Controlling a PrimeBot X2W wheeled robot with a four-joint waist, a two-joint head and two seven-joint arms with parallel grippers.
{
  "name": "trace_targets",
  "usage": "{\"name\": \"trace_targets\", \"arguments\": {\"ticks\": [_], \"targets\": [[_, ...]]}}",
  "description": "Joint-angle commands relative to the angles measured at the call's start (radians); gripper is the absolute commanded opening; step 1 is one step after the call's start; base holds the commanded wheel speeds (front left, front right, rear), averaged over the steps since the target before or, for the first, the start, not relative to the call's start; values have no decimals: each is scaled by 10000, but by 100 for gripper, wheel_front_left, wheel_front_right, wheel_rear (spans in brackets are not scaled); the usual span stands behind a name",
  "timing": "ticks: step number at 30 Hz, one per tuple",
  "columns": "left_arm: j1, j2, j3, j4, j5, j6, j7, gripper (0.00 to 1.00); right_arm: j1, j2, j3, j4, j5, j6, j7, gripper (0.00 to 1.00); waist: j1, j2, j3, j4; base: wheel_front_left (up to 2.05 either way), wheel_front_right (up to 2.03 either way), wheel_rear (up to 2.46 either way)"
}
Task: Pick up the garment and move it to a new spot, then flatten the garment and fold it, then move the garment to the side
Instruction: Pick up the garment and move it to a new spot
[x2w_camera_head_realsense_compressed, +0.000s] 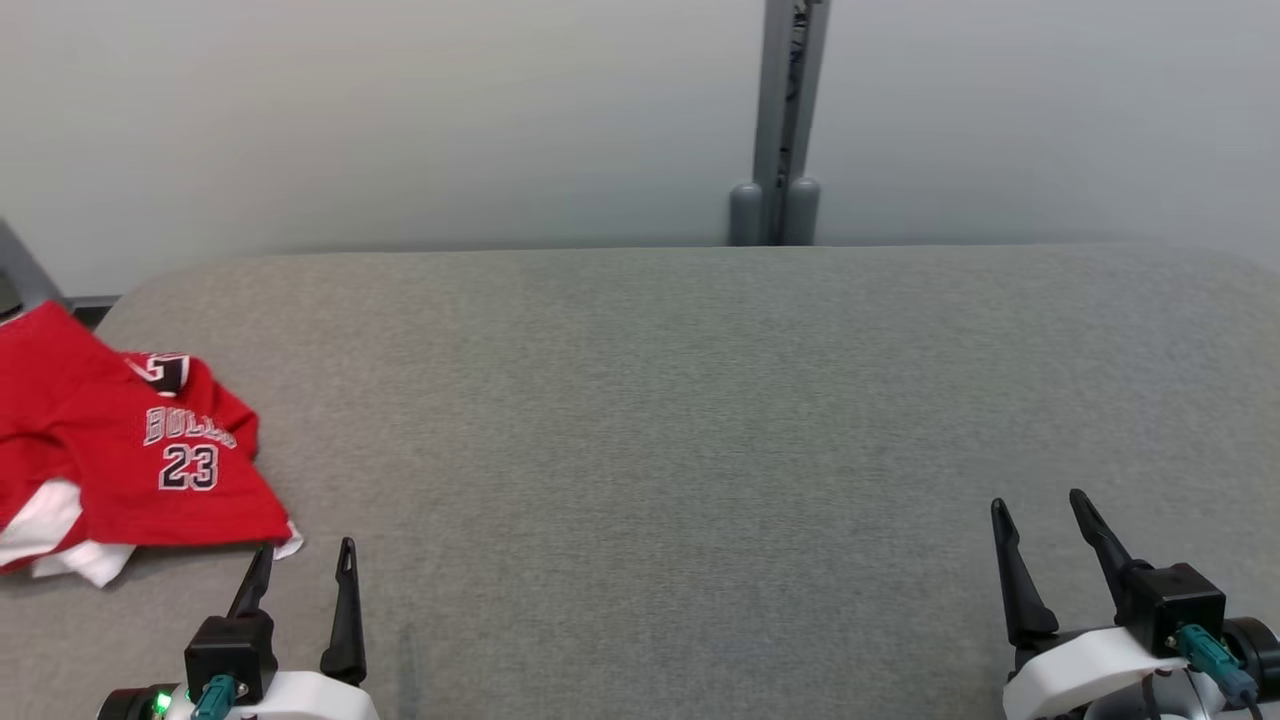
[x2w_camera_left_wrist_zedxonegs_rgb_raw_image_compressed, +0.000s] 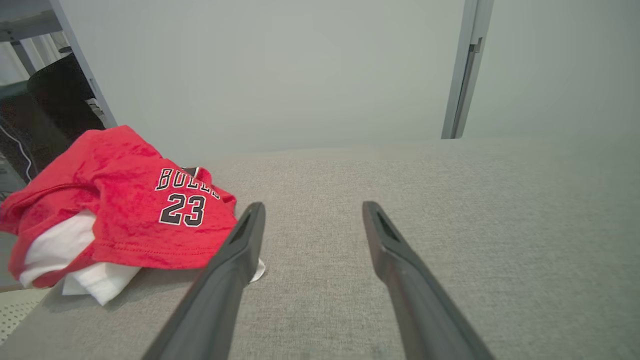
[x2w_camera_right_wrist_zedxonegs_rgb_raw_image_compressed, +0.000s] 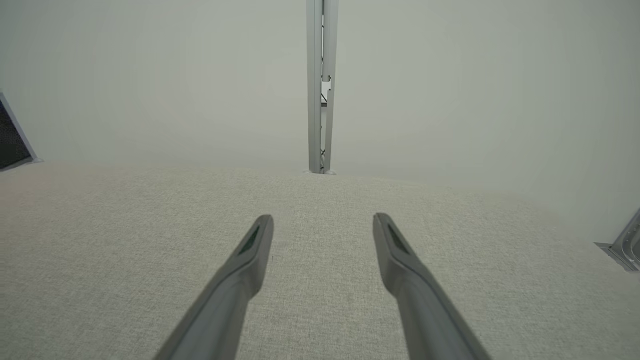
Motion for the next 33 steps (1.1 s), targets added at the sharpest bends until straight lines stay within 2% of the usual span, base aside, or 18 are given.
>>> {"name": "trace_targets", "arguments": {"ticks": [1,13,14,20,27,33], "targets": [[-65,44,81,26,0,29,-17,100,9,-61,64,32,23,15,-76,100,0,0,17,456,0,0,0],[145,86,409,173,35,-19,-14,100,26,-63,435,351,423,9,-66,100,0,0,52,3302,0,0,0],[145,86,409,173,35,-19,-14,100,26,-63,435,351,423,9,-66,100,0,0,52,3302,0,0,0],[244,108,680,180,-3,43,-13,100,-148,-59,647,471,614,9,-65,100,0,0,85,4575,0,0,0],[421,38,1207,38,-301,255,-13,100,-708,-78,1102,815,668,7,-65,100,0,0,444,4847,0,0,0],[285,-10,1218,173,-443,166,-13,100,-817,-74,1032,896,694,7,-65,100,0,0,596,4854,0,0,0]]}}
